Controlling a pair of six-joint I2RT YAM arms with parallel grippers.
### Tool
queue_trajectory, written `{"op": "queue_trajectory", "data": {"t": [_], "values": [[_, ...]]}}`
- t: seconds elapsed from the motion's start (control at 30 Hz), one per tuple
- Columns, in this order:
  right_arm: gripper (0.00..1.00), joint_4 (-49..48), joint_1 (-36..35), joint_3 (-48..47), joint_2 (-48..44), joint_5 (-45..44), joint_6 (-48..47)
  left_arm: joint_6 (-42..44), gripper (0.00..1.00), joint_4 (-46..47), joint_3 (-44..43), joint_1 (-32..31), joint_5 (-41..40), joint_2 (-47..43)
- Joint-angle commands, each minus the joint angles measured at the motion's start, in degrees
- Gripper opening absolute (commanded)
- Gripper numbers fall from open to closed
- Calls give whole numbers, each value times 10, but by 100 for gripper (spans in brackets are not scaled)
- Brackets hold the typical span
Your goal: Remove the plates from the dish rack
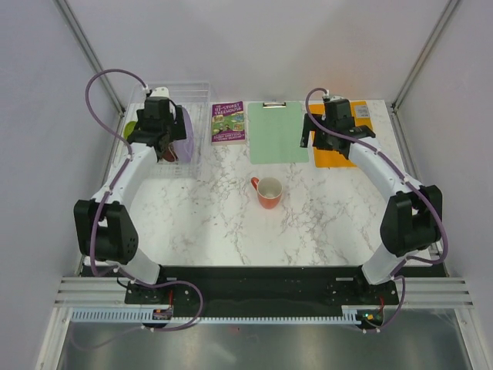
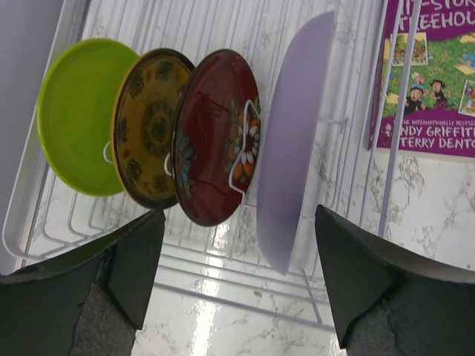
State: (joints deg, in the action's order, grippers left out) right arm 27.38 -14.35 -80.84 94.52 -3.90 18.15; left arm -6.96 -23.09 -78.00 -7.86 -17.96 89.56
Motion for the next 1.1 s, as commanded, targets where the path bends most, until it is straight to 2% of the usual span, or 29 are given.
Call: {"op": "queue_trajectory", "data": {"t": [0.0, 0.17, 0.2, 0.3, 0.37, 0.47, 0.6, 0.73, 0.9, 0.93, 1.0, 1.03, 1.07], "values": [[98, -11, 3, -20, 22, 2, -13, 37, 82, 88, -37, -12, -63, 25], [98, -11, 5, -20, 29, -3, -16, 58, 74, 110, -49, -34, -95, 59], [98, -11, 5, -18, 28, -4, -15, 63, 69, 112, -50, -43, -109, 67], [98, -11, 7, -13, 26, -5, -17, 69, 61, 119, -51, -61, -141, 87], [98, -11, 9, -9, 23, -5, -19, 85, 60, 119, -54, -67, -149, 97], [98, -10, 13, -2, 13, -6, -22, 83, 47, 116, -54, -71, -165, 110], [98, -11, 17, 8, 1, -11, -22, 81, 22, 116, -51, -73, -196, 114], [98, -11, 21, 16, -9, -14, -21, 89, 2, 119, -50, -80, -234, 107], [98, -11, 21, 26, -18, -14, -15, 144, 2, 174, -51, -105, -323, 86], [98, -11, 20, 29, -20, -14, -15, 182, 2, 190, -51, -111, -336, 82], [98, -10, 20, 33, -24, -15, -15, 227, 2, 263, -51, -131, -375, 71], [98, -10, 21, 34, -26, -15, -15, 278, 2, 287, -51, -136, -389, 69], [98, -8, 21, 36, -30, -15, -14, 308, 2, 350, -52, -149, -400, 66]]}}
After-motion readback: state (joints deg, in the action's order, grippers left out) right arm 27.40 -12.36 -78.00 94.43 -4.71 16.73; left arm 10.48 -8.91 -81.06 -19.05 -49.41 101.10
